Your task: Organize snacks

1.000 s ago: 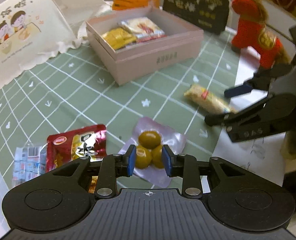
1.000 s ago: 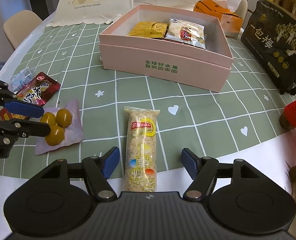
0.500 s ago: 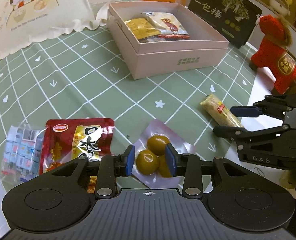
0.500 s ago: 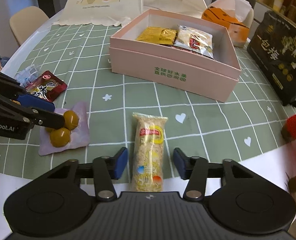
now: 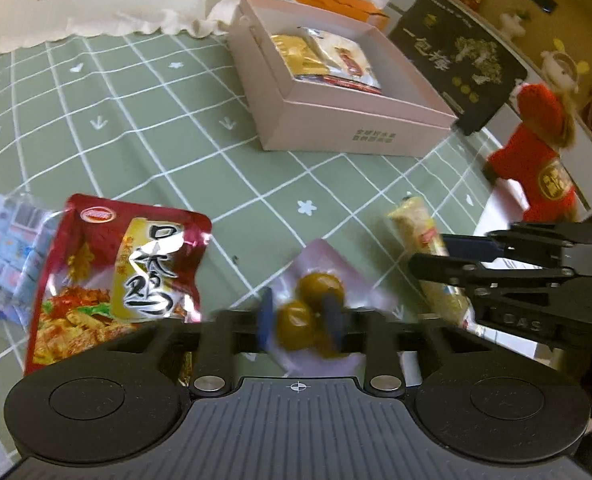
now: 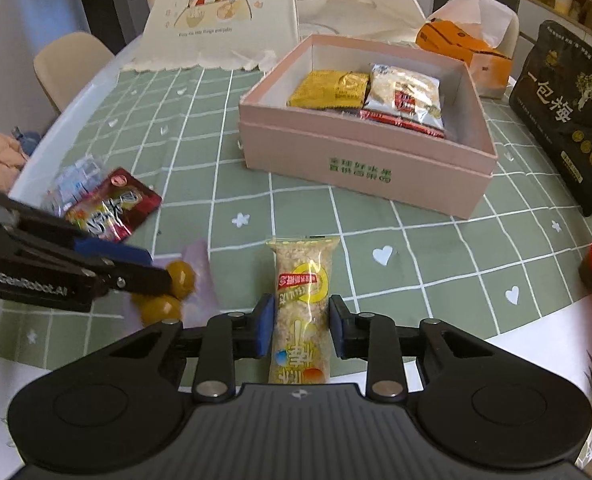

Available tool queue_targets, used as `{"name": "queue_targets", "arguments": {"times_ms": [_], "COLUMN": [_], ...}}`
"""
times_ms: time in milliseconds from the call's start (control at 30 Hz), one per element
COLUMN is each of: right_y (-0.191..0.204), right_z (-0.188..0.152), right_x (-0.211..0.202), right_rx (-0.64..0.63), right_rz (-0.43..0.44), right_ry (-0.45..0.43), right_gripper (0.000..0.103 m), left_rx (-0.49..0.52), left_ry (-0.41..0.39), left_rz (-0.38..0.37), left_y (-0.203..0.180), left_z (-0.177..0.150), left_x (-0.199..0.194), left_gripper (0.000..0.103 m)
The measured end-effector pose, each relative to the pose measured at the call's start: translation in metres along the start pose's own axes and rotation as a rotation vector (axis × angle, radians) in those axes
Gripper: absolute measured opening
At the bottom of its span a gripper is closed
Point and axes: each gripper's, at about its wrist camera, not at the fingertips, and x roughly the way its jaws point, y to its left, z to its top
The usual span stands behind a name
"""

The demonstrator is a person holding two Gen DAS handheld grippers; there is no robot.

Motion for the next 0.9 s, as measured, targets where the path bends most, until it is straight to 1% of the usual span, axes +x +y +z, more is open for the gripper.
{"name": "queue_targets", "arguments": {"times_ms": [33, 67, 100, 167, 200, 267, 333, 400, 467, 500, 567, 600, 633, 667, 800, 867, 900], "right_y": [-0.001, -0.003, -0.005, -0.009, -0.012, -0.015, -0.015, -0.013, -0.011, -0.011, -0.01, -0.009, -0.009, -0.008, -0.004, -0.003, -0.003], "right_z": [0.001, 0.002, 0.004, 0.008, 0.01, 0.013, 0.012, 0.008, 0.002, 0.0, -0.006, -0.008, -0.009, -0.009, -0.008, -0.009, -0.01], "right_x": [-0.003, -0.007, -0.011, -0.02, -0.023, -0.028, -0.031, -0.029, -0.024, -0.021, -0.015, -0.014, -0.014, -0.014, -0.01, -0.008, -0.006], "right_rx": [0.005, 0.009, 0.015, 0.029, 0.037, 0.039, 0.016, -0.006, -0.01, -0.009, -0.005, 0.001, 0.004, 0.001, -0.019, -0.024, -0.023], "right_rz": [0.002, 0.004, 0.005, 0.011, 0.013, 0.012, -0.005, -0.024, -0.026, -0.024, -0.024, -0.025, -0.022, -0.019, -0.02, -0.014, -0.01], "right_ry": [-0.007, -0.015, -0.025, -0.044, -0.053, -0.06, -0.068, -0.058, -0.029, -0.014, 0.013, 0.015, 0.009, 0.012, 0.023, 0.03, 0.035], "right_gripper": [0.029, 0.026, 0.019, 0.018, 0.018, 0.018, 0.019, 0.019, 0.019, 0.02, 0.021, 0.025, 0.033, 0.037, 0.037, 0.037, 0.037], "left_rx": [0.002, 0.033, 0.08, 0.129, 0.135, 0.115, 0.096, 0.135, 0.218, 0.287, 0.424, 0.484, 0.524, 0.551, 0.619, 0.656, 0.659], "left_ry": [-0.023, -0.047, -0.066, -0.075, -0.075, -0.084, -0.094, -0.065, -0.007, 0.013, 0.026, 0.037, 0.053, 0.07, 0.128, 0.153, 0.175], "left_rz": [0.011, 0.021, 0.042, 0.065, 0.06, 0.039, 0.019, -0.007, -0.015, 0.006, 0.062, 0.086, 0.095, 0.091, 0.058, 0.059, 0.061], "left_y": [-0.002, -0.007, -0.013, -0.02, -0.021, -0.018, -0.014, -0.015, -0.021, -0.026, -0.037, -0.041, -0.044, -0.045, -0.048, -0.048, -0.048], "left_z": [-0.001, -0.002, -0.002, 0.0, 0.001, 0.004, 0.007, 0.011, 0.011, 0.009, 0.002, -0.001, -0.002, -0.003, -0.002, -0.001, -0.001], "left_x": [-0.003, -0.007, -0.01, -0.012, -0.013, -0.017, -0.024, -0.027, -0.025, -0.024, -0.022, -0.019, -0.016, -0.012, 0.004, 0.012, 0.017], "left_gripper": [0.016, 0.015, 0.015, 0.015, 0.014, 0.014, 0.014, 0.017, 0.019, 0.019, 0.021, 0.021, 0.021, 0.022, 0.025, 0.029, 0.031]}}
